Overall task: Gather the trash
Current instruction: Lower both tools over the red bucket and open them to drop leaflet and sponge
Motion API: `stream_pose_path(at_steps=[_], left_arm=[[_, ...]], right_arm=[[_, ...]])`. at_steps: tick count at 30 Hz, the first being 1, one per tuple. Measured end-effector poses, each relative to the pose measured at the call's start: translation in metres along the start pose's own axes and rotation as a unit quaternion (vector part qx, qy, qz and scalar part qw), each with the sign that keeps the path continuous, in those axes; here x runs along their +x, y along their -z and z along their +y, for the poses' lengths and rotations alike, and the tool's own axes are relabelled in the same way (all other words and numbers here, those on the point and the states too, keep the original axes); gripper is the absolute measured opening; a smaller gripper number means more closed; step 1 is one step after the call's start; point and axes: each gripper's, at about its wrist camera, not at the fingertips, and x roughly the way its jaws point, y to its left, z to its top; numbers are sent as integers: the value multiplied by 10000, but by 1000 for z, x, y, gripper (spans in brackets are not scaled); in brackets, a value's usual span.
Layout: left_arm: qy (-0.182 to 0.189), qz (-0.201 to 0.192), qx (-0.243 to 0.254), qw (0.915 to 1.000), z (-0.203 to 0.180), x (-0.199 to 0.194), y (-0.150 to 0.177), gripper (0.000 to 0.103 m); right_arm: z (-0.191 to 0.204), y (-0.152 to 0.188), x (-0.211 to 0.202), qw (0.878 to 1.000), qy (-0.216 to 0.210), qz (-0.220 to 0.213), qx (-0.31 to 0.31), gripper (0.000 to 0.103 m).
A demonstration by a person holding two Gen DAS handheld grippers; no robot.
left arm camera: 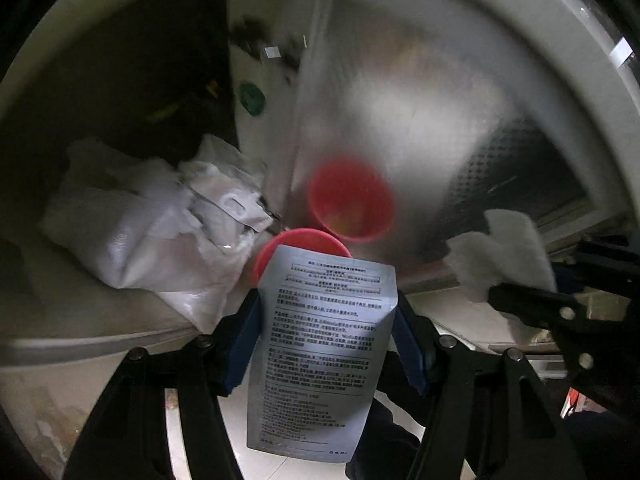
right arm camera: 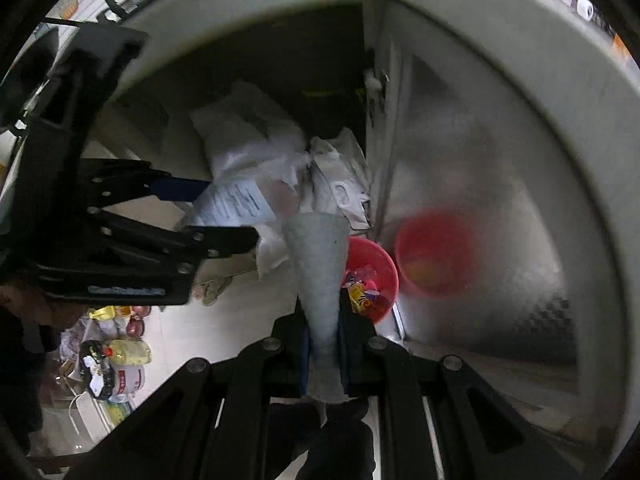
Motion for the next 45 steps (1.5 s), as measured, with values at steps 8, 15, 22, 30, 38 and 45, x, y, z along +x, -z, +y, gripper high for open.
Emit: stream_pose_path(at_steps=[8, 15, 22, 30, 38, 45], left_arm=[[148, 90, 308, 9994, -5, 77, -4, 62], [149, 126, 317, 9993, -6, 101, -11, 65], [-41, 104, 105, 9999, -1, 77, 3, 73], [-162, -175, -491, 9985, 20, 35, 31, 91], [-368, -210, -795, 9959, 45, 24, 63, 97], [-548, -195, -1024, 9930, 62, 26, 78, 103]], right_arm=[[-27, 24, 54, 9996, 147, 193, 140, 10], [-48, 31, 72, 9985, 266, 290, 386, 10], [-46, 32, 63, 9989, 191, 303, 317, 10], [-37, 22, 56, 9995, -11, 273, 171, 10], [-22, 9, 77, 9993, -134, 290, -192, 11], [-8, 3, 102, 9973, -255, 371, -580, 11]])
